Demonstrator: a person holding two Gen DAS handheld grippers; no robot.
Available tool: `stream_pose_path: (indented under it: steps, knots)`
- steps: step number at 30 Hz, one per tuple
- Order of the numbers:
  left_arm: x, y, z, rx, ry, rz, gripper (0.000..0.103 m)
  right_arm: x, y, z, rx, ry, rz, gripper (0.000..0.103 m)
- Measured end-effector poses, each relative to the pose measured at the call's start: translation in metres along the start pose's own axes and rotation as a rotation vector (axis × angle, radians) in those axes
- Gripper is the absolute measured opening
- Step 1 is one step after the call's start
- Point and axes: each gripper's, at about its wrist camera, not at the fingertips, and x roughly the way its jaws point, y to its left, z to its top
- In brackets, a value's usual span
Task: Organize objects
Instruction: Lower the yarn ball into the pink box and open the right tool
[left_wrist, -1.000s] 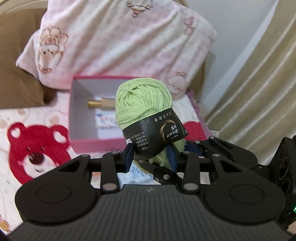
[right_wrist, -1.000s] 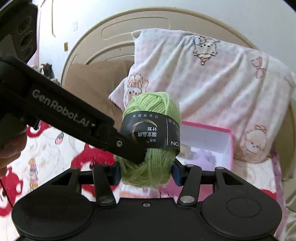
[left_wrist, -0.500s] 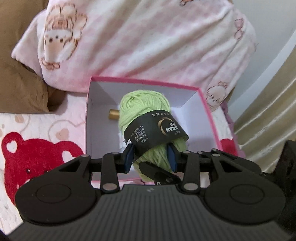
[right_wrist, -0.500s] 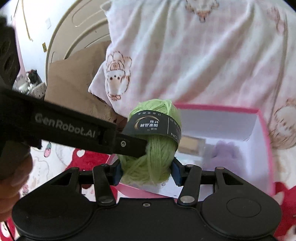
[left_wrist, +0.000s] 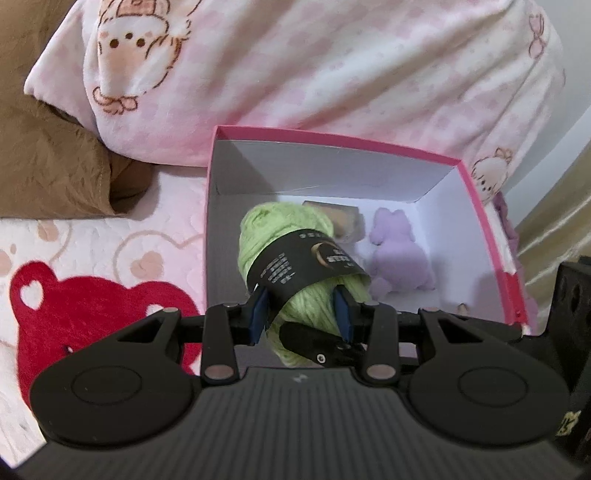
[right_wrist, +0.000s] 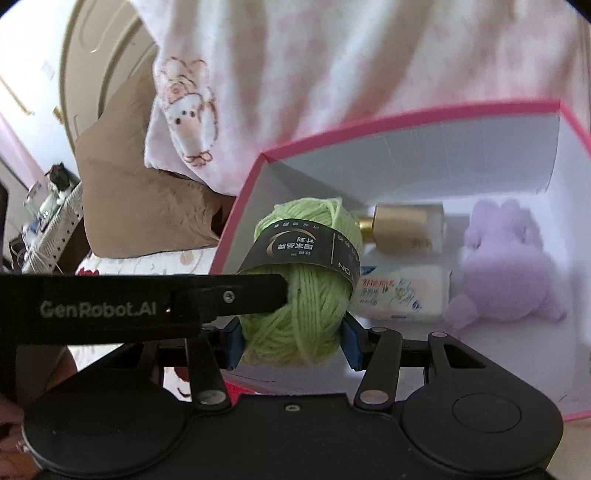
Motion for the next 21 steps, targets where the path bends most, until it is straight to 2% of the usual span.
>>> stream_pose_path:
  steps: [2,6,10,13,17,21]
  knots:
    - [0.003,0.0,0.001,0.021,0.006,0.025,0.036,0.007,0.001,0.0,-0.011,0.004,0.012,0.056]
    - [-0.001,0.009,0.001,-0.021,-0.015,0.005,0.036,0.014,-0.008,-0.006,0.052,0.012,0.037,0.057]
    - [-0.008,0.013,0.0,-0.044,-0.059,-0.006,0.036,0.02,-0.002,-0.003,0.038,0.011,0.001,0.057]
    - [-0.012,0.013,0.002,-0.072,-0.061,-0.03,0.036,0.024,0.0,0.003,0.033,-0.006,-0.029,0.057]
    - [-0.017,0.014,0.003,-0.08,-0.082,-0.001,0.036,0.028,0.009,0.009,-0.012,-0.02,-0.082,0.057]
    - [-0.023,0.025,0.0,-0.127,-0.079,0.006,0.035,0.016,0.024,0.001,-0.171,0.014,-0.104,0.063]
